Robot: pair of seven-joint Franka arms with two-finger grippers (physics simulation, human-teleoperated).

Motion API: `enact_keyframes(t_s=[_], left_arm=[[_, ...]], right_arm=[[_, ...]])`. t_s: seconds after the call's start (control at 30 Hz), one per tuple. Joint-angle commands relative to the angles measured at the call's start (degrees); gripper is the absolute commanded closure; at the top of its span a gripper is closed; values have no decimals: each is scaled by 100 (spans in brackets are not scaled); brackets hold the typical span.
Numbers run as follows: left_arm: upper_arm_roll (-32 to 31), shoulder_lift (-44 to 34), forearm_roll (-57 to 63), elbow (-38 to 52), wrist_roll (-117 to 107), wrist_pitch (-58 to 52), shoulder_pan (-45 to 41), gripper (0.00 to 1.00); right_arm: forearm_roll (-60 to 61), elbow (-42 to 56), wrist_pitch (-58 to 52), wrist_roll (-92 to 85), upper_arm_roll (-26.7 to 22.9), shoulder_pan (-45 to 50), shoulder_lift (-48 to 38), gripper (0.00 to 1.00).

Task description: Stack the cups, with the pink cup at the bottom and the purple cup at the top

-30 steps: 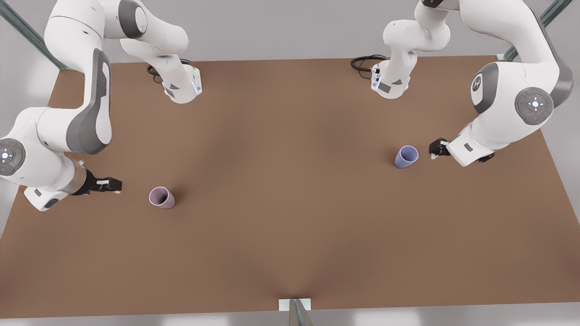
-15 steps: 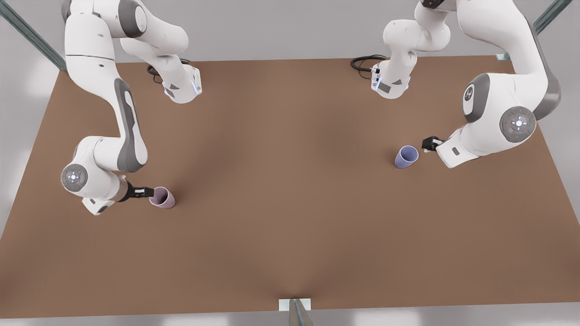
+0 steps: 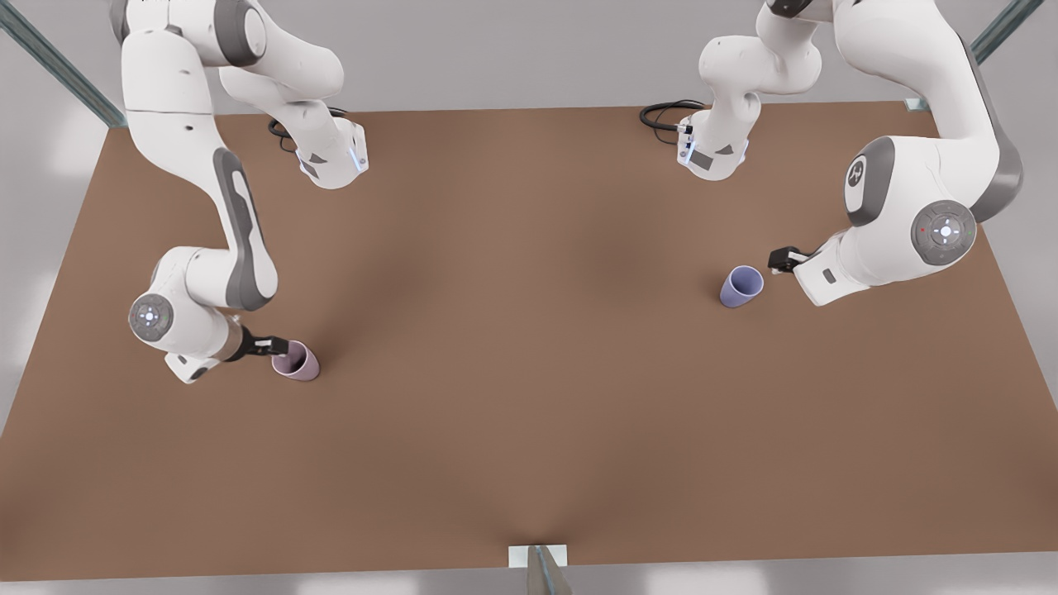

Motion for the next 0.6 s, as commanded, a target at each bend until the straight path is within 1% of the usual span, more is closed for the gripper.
enact_keyframes(t_s=[0.0, 0.17, 0.57], left_arm=[[1, -6, -3, 2, 64, -18, -1, 0], [1, -6, -3, 2, 64, -18, -1, 0], [-8, -6, -3, 2, 64, -44, -1, 0]], right_arm=[[5, 16, 60, -165, -2, -17, 39, 0], [66, -28, 271, -130, -2, 1, 233, 0], [75, -28, 385, -121, -2, 9, 584, 0]])
